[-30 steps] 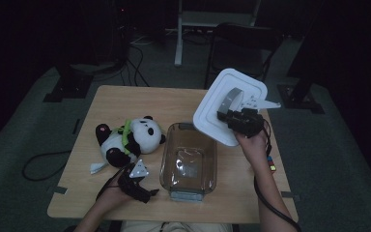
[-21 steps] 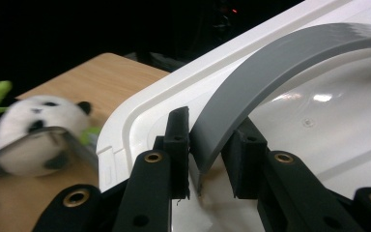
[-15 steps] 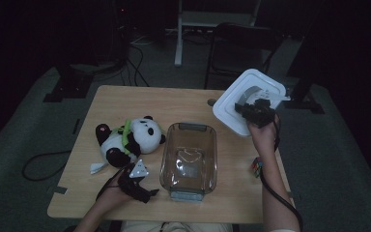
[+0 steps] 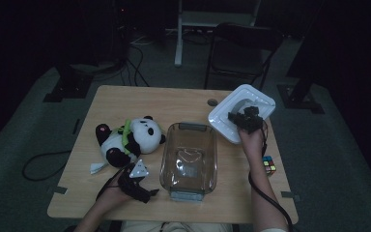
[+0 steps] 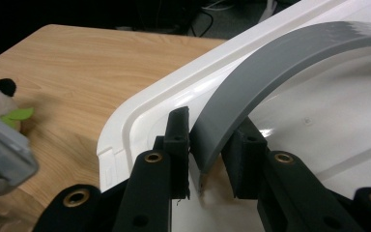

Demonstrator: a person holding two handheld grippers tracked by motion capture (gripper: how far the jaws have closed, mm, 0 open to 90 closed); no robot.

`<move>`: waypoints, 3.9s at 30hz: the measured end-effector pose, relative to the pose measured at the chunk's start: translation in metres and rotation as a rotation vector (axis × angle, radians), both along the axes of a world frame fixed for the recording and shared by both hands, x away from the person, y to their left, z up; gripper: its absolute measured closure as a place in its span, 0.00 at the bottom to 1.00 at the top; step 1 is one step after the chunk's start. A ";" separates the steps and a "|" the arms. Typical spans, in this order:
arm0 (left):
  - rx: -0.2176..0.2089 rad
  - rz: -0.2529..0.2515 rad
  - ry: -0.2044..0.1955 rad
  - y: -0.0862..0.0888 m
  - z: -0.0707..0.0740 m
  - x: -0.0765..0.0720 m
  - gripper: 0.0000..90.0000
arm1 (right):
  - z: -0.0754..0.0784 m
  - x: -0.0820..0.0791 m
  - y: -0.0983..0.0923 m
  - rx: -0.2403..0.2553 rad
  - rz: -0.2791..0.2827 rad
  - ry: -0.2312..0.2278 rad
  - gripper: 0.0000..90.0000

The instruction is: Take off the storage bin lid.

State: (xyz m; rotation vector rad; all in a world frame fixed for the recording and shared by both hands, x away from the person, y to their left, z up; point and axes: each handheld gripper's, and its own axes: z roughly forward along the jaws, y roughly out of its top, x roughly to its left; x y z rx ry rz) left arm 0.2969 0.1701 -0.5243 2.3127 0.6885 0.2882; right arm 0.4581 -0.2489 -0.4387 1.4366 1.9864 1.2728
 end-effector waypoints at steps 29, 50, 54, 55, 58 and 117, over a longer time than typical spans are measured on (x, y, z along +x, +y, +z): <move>0.000 0.000 0.000 0.000 0.000 0.000 0.02 | -0.075 0.028 0.012 0.020 -0.023 0.179 0.73; -0.001 0.000 0.000 0.000 0.000 0.000 0.02 | -0.043 0.001 0.014 -0.055 -0.035 0.105 0.52; 0.001 0.000 0.000 0.000 0.000 0.000 0.02 | -0.035 -0.009 0.016 -0.060 -0.029 0.073 0.51; 0.000 0.000 0.000 0.000 0.000 0.000 0.02 | -0.032 -0.011 0.016 -0.059 -0.020 0.066 0.50; 0.000 0.000 0.000 0.000 0.000 0.000 0.02 | -0.025 -0.018 0.015 -0.051 -0.010 0.048 0.48; -0.003 0.051 -0.001 -0.004 0.000 -0.003 0.02 | -0.051 -0.145 0.001 -0.071 0.508 -0.098 0.17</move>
